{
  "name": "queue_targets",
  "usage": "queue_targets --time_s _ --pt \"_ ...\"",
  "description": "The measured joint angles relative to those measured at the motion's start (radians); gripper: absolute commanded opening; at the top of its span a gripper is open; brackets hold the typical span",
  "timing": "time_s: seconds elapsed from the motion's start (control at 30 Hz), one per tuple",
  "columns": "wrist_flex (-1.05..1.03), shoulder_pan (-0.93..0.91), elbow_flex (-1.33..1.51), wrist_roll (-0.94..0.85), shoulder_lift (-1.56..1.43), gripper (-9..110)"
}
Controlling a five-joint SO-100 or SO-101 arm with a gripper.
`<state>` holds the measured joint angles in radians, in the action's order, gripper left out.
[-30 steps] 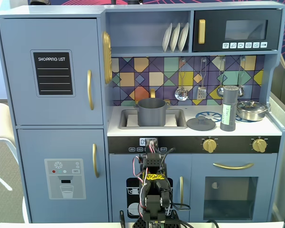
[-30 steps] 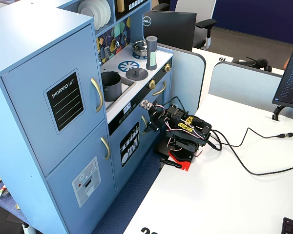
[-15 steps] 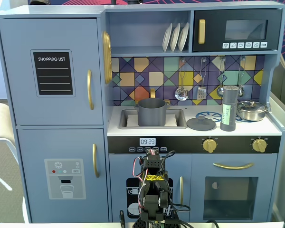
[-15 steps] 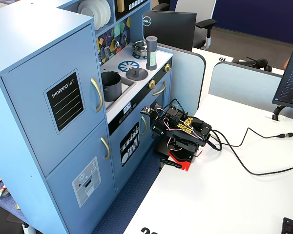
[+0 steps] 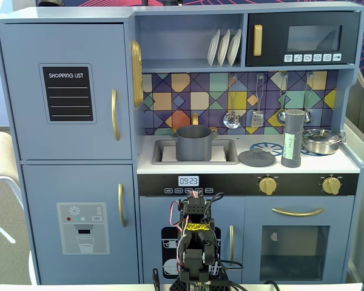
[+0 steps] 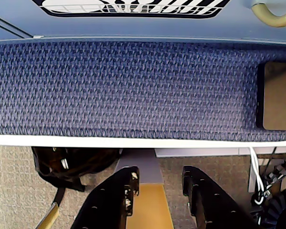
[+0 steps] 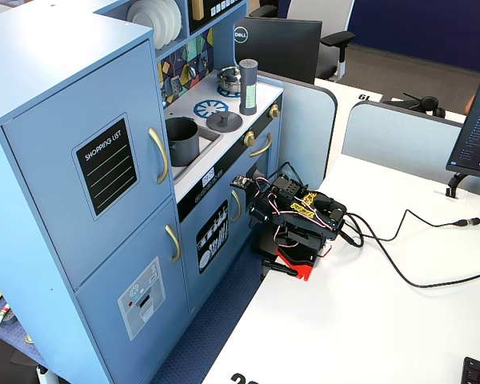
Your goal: Put salt in the gray recipient
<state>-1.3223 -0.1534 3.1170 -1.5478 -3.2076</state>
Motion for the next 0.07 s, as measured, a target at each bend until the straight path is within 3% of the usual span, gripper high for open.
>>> queue_targets --time_s 0.07 --pt "0.000 0.000 0.000 0.000 0.000 4"
